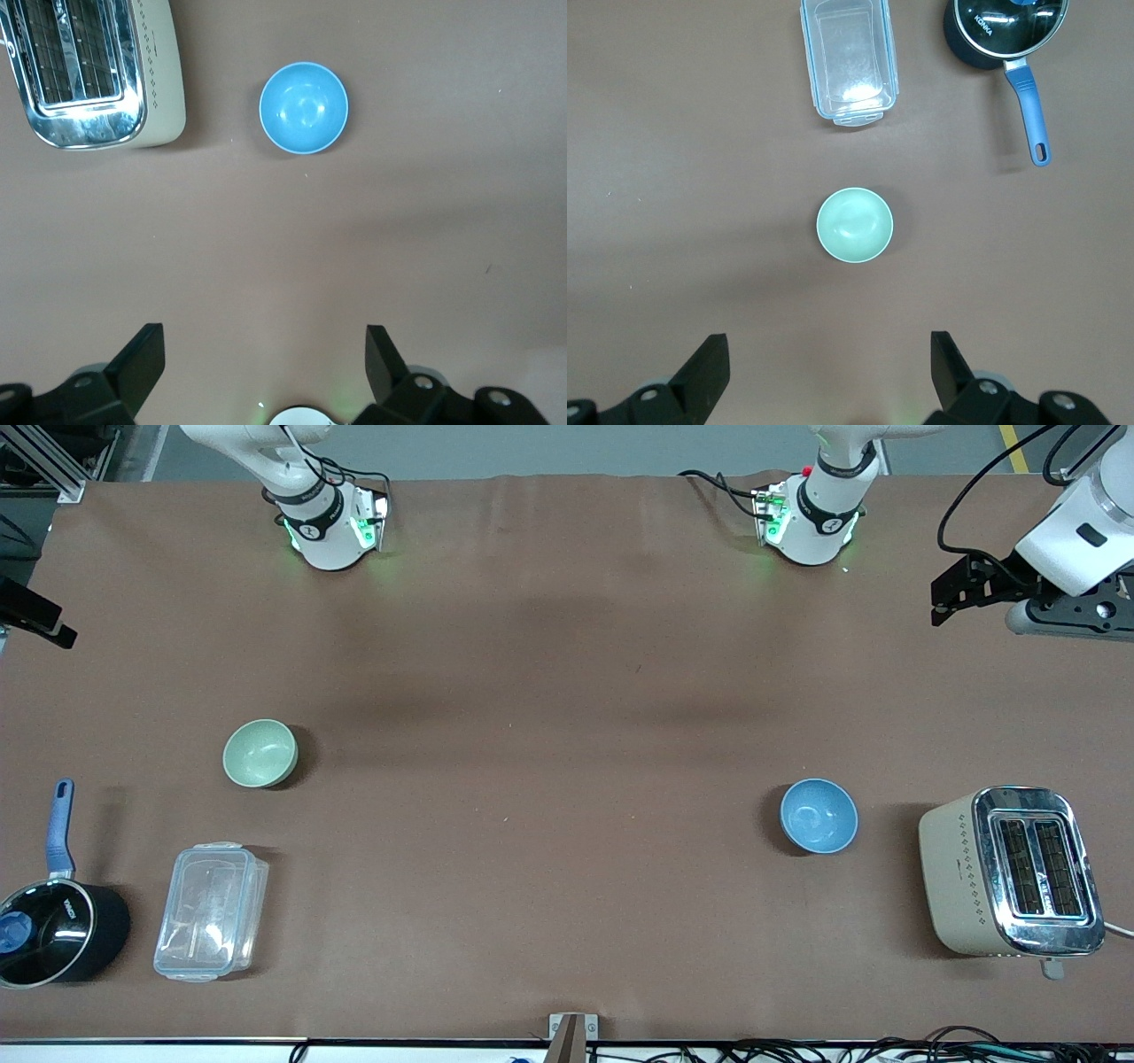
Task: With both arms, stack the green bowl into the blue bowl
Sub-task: 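Reach the right gripper to the green bowl while the left gripper reaches the blue bowl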
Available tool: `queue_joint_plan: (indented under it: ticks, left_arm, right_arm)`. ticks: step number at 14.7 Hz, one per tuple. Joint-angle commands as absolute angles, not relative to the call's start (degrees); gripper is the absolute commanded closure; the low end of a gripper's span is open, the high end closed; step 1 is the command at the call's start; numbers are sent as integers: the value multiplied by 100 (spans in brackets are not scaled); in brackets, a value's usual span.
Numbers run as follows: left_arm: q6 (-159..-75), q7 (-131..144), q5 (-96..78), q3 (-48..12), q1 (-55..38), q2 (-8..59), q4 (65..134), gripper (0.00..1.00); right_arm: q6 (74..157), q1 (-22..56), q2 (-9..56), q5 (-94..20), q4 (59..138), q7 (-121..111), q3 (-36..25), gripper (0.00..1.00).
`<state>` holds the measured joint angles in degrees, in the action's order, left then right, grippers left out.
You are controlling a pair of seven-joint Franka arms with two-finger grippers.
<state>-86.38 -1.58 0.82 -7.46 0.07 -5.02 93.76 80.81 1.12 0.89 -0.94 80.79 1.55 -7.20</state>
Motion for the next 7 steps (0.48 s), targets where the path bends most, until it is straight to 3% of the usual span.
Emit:
queue_joint_plan:
  ticks: [1, 3, 7]
  left_arm:
    - [-8604, -141, 88, -729, -17, -334, 9053, 0]
    - [-8622, -141, 97, -712, -9, -142, 8913, 0]
    - [-8953, -114, 88, -712, -35, 1473, 8174, 0]
  right_arm:
    - [8051, 44, 97, -158, 8068, 70, -686, 0]
    - [8051, 44, 88, -158, 8068, 70, -686, 0]
    - [8042, 44, 97, -158, 8068, 79, -686, 0]
